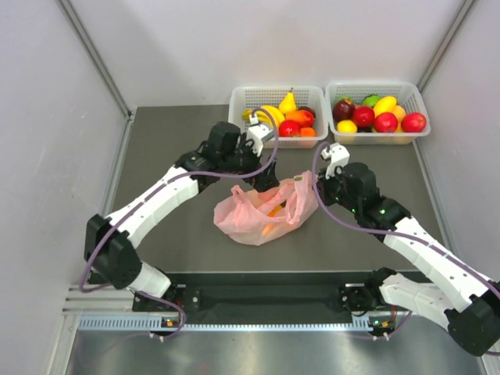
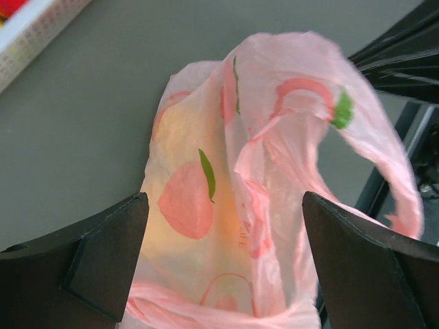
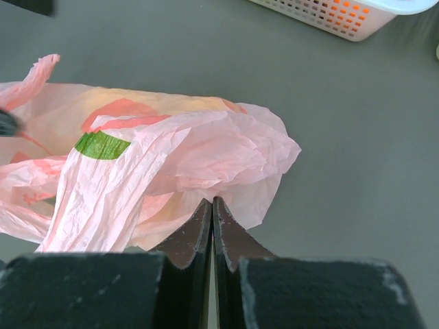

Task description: Untie the knot of the plastic bag and take out the fruit

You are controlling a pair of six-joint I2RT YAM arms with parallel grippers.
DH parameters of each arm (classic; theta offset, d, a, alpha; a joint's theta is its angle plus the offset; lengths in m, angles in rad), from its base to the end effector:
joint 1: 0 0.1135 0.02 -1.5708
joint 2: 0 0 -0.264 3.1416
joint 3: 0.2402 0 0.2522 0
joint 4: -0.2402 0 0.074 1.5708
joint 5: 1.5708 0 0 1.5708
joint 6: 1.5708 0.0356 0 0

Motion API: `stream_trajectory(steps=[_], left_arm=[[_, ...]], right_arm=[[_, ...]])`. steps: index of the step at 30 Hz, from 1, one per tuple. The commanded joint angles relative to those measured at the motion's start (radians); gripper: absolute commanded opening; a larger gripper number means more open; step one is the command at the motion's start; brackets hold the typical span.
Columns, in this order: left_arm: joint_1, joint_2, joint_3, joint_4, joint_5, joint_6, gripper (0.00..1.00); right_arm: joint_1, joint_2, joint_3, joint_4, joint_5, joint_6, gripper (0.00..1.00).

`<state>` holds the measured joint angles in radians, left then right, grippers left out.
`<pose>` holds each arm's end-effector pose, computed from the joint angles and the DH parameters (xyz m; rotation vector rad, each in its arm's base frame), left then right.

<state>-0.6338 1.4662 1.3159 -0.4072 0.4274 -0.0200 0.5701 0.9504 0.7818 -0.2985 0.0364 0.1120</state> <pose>0.2603 -0.2096 0.3424 0.9056 1.9917 -0.8335 0.1825 0.1154 0.2970 -0.4452 2.0113 0.3888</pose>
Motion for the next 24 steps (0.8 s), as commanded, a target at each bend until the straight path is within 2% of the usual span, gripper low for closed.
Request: stream_trajectory(steps=[1, 9, 13, 15, 16, 17, 19, 20, 22, 23, 24], left_arm=[[-0.012, 0.071, 0.057, -0.013, -0.004, 0.097, 0.98], [-0.041, 0.189, 0.085, -0.062, 0.103, 0.118, 0.98], [-0.078, 0.218, 0.097, -0.09, 0.103, 0.129, 0.98], [-0.093, 0.241, 0.103, -0.105, 0.087, 0.132, 0.94], [-0.096, 0.246, 0.103, -0.107, 0.073, 0.123, 0.89], [-0.096, 0.258, 0.106, -0.108, 0.029, 0.117, 0.69], [-0.096, 0.273, 0.132, -0.133, -0.033, 0.1, 0.38], [-0.095, 0.284, 0.144, -0.14, -0.068, 0.094, 0.0], [-0.095, 0.284, 0.18, -0.162, -0.183, 0.068, 0.0], [-0.093, 0.267, 0.183, -0.16, -0.212, 0.06, 0.0], [-0.093, 0.254, 0.18, -0.147, -0.286, 0.051, 0.0]], right_arm=[[-0.012, -0.032, 0.042, 0.048, -0.033, -0.025, 0.0], [-0.012, -0.045, 0.053, 0.056, -0.064, -0.02, 0.0], [-0.01, -0.039, 0.057, 0.067, -0.072, -0.015, 0.0], [-0.01, -0.041, 0.057, 0.071, -0.07, -0.008, 0.0], [-0.01, -0.041, 0.059, 0.073, -0.067, -0.006, 0.0], [-0.012, -0.045, 0.059, 0.073, -0.064, -0.006, 0.0], [-0.012, -0.045, 0.06, 0.071, -0.044, 0.006, 0.0], [-0.01, -0.045, 0.06, 0.064, -0.043, 0.012, 0.03], [-0.012, -0.045, 0.062, 0.056, 0.012, 0.031, 0.12], [-0.012, -0.041, 0.063, 0.041, 0.034, 0.047, 0.23], [-0.012, -0.039, 0.068, 0.03, 0.069, 0.058, 0.29]])
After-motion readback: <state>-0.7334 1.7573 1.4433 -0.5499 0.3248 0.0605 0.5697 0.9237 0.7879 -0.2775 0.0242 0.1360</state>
